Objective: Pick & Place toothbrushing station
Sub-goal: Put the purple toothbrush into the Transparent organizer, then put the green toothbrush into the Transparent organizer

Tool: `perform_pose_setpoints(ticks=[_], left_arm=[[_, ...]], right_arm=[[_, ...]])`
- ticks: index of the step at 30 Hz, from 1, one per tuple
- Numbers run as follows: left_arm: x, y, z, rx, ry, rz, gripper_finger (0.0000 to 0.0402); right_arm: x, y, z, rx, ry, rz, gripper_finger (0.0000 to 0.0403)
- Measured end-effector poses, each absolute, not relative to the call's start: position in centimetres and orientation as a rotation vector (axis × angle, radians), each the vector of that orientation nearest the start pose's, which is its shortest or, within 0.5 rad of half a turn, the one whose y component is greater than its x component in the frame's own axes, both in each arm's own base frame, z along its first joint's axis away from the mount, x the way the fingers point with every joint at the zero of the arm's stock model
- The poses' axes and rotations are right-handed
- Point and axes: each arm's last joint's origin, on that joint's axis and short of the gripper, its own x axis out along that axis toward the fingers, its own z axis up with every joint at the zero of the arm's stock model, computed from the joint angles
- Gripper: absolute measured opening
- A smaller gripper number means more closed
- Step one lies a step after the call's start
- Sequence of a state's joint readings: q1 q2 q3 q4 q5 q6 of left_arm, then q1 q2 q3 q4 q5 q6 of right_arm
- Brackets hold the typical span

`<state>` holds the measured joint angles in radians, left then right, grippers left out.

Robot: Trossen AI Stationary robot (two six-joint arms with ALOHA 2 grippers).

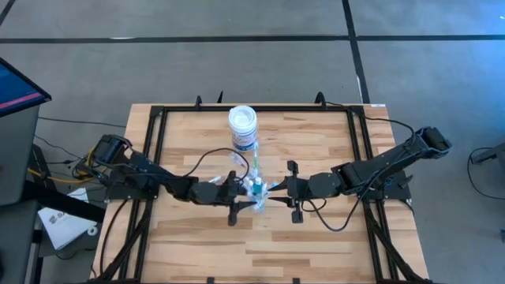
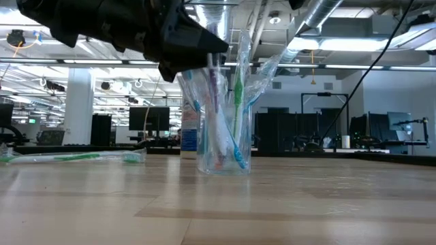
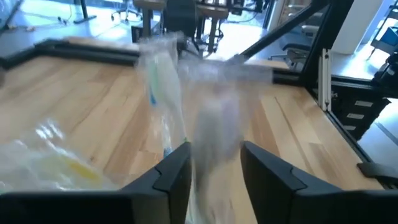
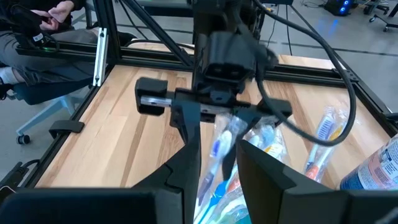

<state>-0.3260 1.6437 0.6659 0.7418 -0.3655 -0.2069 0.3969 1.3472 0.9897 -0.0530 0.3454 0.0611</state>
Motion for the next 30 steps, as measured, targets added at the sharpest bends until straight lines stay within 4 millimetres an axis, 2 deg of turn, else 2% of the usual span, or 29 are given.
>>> perform_pose_setpoints(ticks=[14,22,30], left_arm=[[29.7,-9.0,20.1,-0.077,0.138,0.052,0.0145],[28.5,-9.4,22.6,-0.03,0.063,0.018,0.0143],[27.1,-9.6,23.9,0.005,0.088,0.037,0.0143]], right_arm=[[28.0,10.7,29.4,-0.094,0.383,0.04,0.0098],[27.9,10.7,29.4,-0.097,0.383,0.041,0.0098],[27.9,10.7,29.4,-0.097,0.383,0.041,0.0098]])
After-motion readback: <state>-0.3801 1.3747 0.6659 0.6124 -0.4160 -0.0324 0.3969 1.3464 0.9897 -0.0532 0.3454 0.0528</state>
